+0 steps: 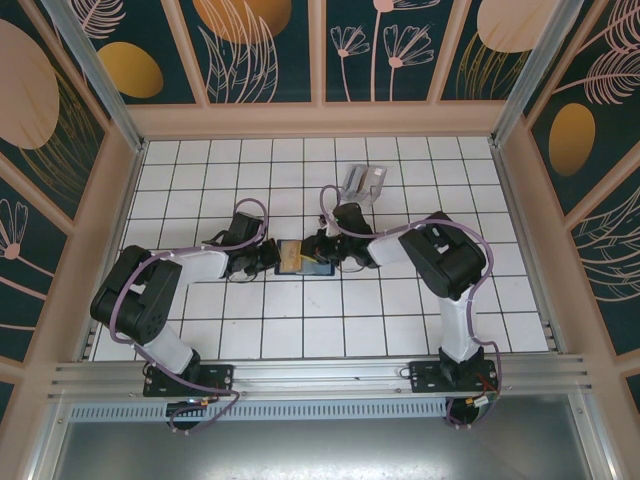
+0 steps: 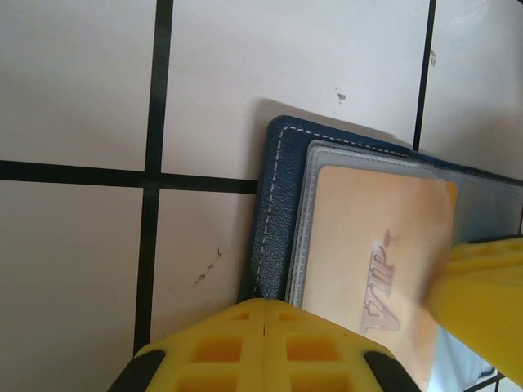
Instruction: Put the credit cards into the card holder
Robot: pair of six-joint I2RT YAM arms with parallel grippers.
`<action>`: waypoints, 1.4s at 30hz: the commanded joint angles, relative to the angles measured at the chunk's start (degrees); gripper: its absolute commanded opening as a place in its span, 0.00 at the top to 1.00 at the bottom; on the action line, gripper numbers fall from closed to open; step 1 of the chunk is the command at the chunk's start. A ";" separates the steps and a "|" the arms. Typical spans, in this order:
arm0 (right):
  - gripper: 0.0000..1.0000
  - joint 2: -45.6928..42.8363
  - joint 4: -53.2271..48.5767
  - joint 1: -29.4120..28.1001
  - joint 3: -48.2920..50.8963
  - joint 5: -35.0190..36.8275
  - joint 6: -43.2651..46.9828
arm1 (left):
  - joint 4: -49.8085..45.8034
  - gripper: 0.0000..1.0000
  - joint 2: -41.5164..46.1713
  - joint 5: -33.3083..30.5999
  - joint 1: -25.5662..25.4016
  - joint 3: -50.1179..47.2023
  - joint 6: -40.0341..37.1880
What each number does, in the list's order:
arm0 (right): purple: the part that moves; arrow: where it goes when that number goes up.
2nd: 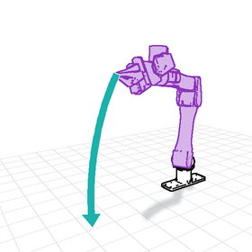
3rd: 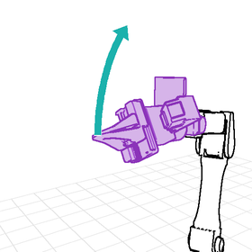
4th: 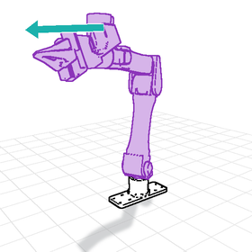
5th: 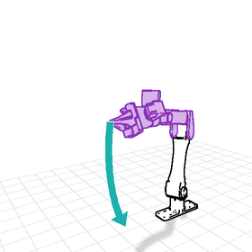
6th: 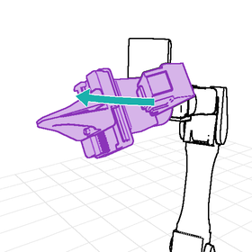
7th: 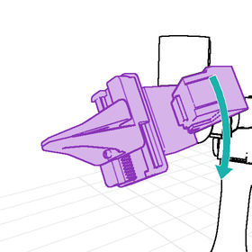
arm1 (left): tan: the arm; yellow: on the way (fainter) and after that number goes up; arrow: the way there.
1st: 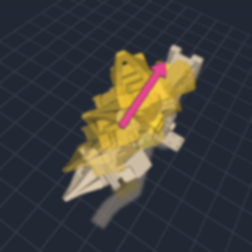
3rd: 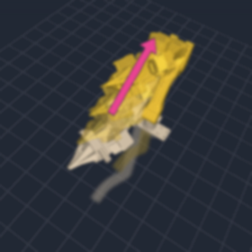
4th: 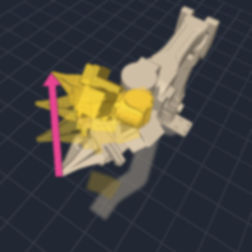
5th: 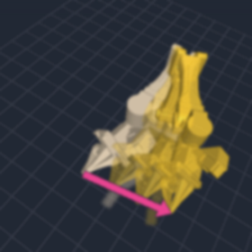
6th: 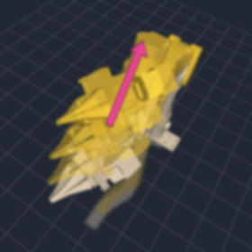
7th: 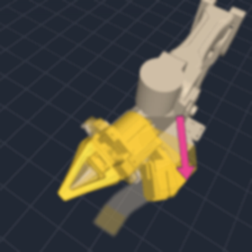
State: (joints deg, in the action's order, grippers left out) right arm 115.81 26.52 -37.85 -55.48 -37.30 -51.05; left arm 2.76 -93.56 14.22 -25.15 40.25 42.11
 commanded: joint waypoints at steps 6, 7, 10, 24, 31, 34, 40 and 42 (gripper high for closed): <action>0.69 -3.92 -16.19 -0.56 -4.16 6.08 10.87 | -1.45 0.93 4.42 -2.15 -0.23 -1.72 -0.54; 0.66 -4.37 -17.52 -0.56 -4.40 6.63 11.42 | -1.91 0.93 4.42 -2.24 -0.25 -1.43 -0.69; 0.64 -5.54 -19.60 -0.57 -4.02 7.64 12.10 | -2.03 0.93 4.70 -2.22 -0.25 -1.46 -0.56; 0.92 -3.11 -19.76 -3.32 -5.10 7.42 11.34 | 2.13 0.95 0.77 0.64 -0.25 -2.17 1.12; 0.92 -1.60 -17.42 -4.27 -6.83 4.98 10.57 | 2.76 0.96 0.26 1.12 -0.25 -2.58 1.49; 0.89 -3.04 -18.86 -4.04 -7.09 5.97 12.24 | 1.12 0.96 1.05 -0.25 -0.25 -1.94 0.80; 0.80 -11.03 -26.21 -2.01 -7.08 11.69 17.65 | -1.72 0.93 5.39 -4.40 -0.18 -1.99 -0.13; 0.78 -14.17 -28.91 -0.92 -7.23 14.68 19.44 | -2.94 0.90 6.14 -5.41 -0.17 -1.43 -0.50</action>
State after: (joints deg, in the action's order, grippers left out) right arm 108.01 2.17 -40.38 -61.10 -27.40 -35.81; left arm 2.42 -89.45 11.33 -25.19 38.57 42.52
